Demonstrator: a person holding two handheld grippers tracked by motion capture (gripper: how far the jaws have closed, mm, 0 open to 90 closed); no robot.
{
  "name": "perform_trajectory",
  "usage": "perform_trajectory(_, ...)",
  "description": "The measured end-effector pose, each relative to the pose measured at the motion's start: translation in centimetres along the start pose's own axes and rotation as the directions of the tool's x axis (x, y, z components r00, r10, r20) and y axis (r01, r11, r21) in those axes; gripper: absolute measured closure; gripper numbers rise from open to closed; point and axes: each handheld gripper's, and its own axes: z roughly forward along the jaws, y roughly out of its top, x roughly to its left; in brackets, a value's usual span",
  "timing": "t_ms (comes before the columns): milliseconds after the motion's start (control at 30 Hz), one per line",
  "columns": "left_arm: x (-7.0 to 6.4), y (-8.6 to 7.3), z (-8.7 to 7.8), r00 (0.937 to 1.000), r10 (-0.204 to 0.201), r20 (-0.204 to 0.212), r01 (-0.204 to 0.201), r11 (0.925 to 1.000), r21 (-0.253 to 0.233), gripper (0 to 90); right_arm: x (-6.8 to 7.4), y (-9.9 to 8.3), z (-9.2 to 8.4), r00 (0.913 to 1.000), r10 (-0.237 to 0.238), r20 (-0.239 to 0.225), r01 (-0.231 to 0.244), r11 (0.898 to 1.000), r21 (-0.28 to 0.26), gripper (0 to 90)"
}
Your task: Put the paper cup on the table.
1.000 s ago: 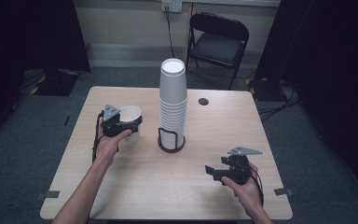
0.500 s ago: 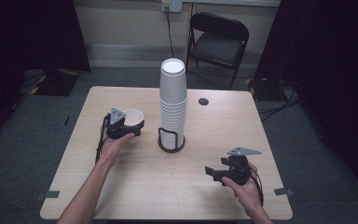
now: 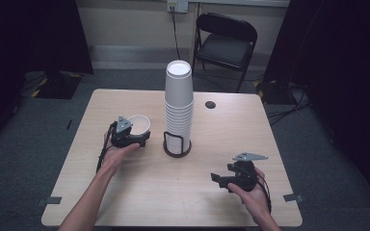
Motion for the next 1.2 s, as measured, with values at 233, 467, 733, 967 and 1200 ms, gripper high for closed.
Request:
perform_trajectory(233,0.1,-0.4,0.0,0.9999,0.0,0.011,-0.001,0.9933,0.116,16.3,0.1,0.0,0.1,1.0,0.003,0.001,-0.003,1.0,0.001,17.1)
perform_trajectory(467,0.4,-1.1,-0.7,1.0,-0.005,0.003,0.004,0.9867,0.163,16.1,0.0,0.0,0.0,1.0,0.003,0.002,-0.003,1.0,-0.005,17.1)
perform_trajectory(733,0.2,-1.4,-2.5,0.9999,-0.006,0.012,0.004,0.9862,0.166,16.0,0.0,0.0,-0.1,1.0,0.005,0.008,-0.005,1.0,-0.007,17.1)
perform_trajectory(967,-0.5,-1.1,-4.5,0.9981,-0.054,0.029,0.05,0.9902,0.131,16.0,-0.3,-0.1,-0.4,0.9997,0.015,0.022,-0.015,1.0,-0.016,17.1)
perform_trajectory(1200,-1.6,-0.6,-7.3,0.9918,-0.096,0.084,0.088,0.9915,0.097,16.0,-0.5,-0.3,-0.5,0.9995,0.016,0.026,-0.016,1.0,-0.018,17.3)
